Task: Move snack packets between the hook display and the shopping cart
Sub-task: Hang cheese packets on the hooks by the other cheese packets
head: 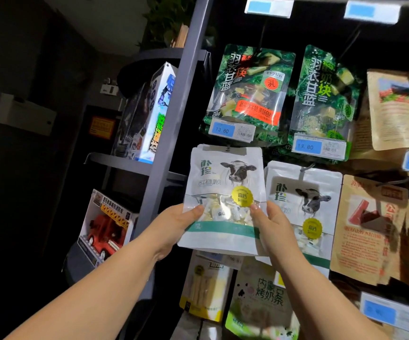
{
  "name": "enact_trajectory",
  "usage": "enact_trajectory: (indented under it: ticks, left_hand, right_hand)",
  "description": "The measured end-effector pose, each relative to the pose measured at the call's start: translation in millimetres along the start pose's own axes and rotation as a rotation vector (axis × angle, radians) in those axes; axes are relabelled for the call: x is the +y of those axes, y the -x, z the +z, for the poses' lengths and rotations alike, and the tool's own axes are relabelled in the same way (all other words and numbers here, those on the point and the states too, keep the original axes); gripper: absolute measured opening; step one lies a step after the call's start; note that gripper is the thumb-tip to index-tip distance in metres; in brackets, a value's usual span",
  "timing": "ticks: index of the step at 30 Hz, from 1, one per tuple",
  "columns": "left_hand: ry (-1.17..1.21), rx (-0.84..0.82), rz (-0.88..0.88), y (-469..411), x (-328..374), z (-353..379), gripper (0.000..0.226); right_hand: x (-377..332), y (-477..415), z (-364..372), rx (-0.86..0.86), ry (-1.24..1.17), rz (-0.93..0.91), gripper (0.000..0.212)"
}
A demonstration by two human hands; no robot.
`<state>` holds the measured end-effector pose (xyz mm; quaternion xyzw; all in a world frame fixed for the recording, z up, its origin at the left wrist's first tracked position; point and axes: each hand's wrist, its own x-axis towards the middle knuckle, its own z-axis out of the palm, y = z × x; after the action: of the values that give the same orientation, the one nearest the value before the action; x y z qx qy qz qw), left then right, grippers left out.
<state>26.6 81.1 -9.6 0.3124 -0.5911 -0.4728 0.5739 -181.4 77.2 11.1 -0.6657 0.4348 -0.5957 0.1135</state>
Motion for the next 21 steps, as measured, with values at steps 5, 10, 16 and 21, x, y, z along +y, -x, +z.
enact_trajectory:
  ticks: [5, 10, 16, 21]
  left_hand:
    - [-0.017, -0.021, 0.023, -2.6, -5.4, -2.8, 0.032]
    - [0.007, -0.022, 0.038, -5.9, -13.5, -4.5, 0.029]
    - [0.025, -0.006, 0.011, -22.2, -7.0, -3.0, 0.028]
    - [0.019, 0.025, -0.006, -32.9, -1.4, -3.4, 0.023]
  right_hand:
    - [2.7, 5.0, -2.2, -0.005, 0.003, -0.061, 0.023]
    - [7.3, 8.4, -0.3, 0.012, 0.020, -0.108, 0.015]
    - [7.5, -4.7, 3.8, 0.034, 0.055, -0.052, 0.030]
    - [6.9, -17.6, 7.7, 0.047, 0.061, 0.036, 0.031]
